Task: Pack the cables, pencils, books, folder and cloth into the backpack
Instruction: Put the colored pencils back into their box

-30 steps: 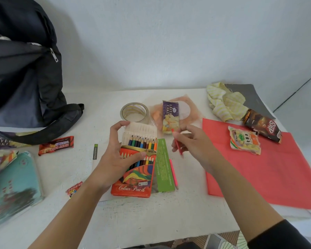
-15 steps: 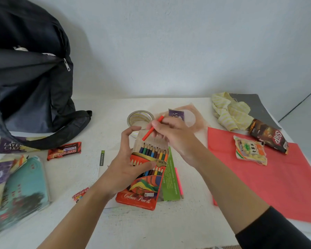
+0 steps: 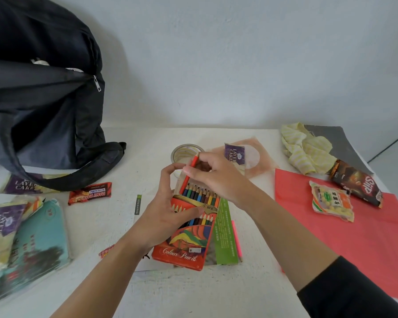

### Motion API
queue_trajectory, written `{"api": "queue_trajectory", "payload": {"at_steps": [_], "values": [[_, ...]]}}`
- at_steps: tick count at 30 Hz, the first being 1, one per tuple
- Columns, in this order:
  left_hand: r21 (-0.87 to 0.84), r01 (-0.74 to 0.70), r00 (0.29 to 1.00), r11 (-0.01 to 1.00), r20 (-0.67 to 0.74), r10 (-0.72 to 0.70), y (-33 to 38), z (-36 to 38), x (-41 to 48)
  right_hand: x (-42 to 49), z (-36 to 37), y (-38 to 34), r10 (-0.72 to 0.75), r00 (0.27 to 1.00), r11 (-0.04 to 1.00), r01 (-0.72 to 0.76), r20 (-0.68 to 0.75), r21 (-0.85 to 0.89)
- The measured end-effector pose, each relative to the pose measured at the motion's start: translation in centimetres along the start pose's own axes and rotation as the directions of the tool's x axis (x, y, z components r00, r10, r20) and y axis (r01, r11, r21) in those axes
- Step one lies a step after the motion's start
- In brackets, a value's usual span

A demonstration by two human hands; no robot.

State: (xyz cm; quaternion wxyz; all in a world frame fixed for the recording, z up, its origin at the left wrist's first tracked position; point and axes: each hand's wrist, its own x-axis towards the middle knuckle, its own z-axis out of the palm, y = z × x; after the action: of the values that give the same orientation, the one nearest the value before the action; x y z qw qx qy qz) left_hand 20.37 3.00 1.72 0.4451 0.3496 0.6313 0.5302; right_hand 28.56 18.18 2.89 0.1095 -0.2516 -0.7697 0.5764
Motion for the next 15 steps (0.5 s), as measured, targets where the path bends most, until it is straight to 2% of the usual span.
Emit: {"api": "queue_trajectory", "payload": {"at_steps": [5, 8, 13, 15], "values": [[-0.026, -0.025, 1.000, 0.999, -0.007, 0.025, 0.0, -0.3, 0.4, 0.2, -0.4, -0.5, -0.021, 0.999, 0.985, 0.027, 0.037, -0.173], [-0.007, -0.062, 0.998, 0.998, -0.025, 0.062, -0.1, -0.4, 0.9, 0.3, -0.2, -0.4, 0.028, 0.996, 0.982, -0.012, 0.086, -0.188], [-0.018, -0.079, 0.997, 0.997, -0.013, 0.079, -0.2, -0.5, 1.5, -0.1, -0.3, -1.0, 0.019, 0.999, 0.988, -0.013, 0.043, -0.153], [-0.012, -0.087, 0.996, 0.996, -0.021, 0.087, -0.2, -0.5, 1.6, 0.0, -0.1, -0.9, -0.025, 0.998, 0.963, 0.038, 0.051, -0.268]]}}
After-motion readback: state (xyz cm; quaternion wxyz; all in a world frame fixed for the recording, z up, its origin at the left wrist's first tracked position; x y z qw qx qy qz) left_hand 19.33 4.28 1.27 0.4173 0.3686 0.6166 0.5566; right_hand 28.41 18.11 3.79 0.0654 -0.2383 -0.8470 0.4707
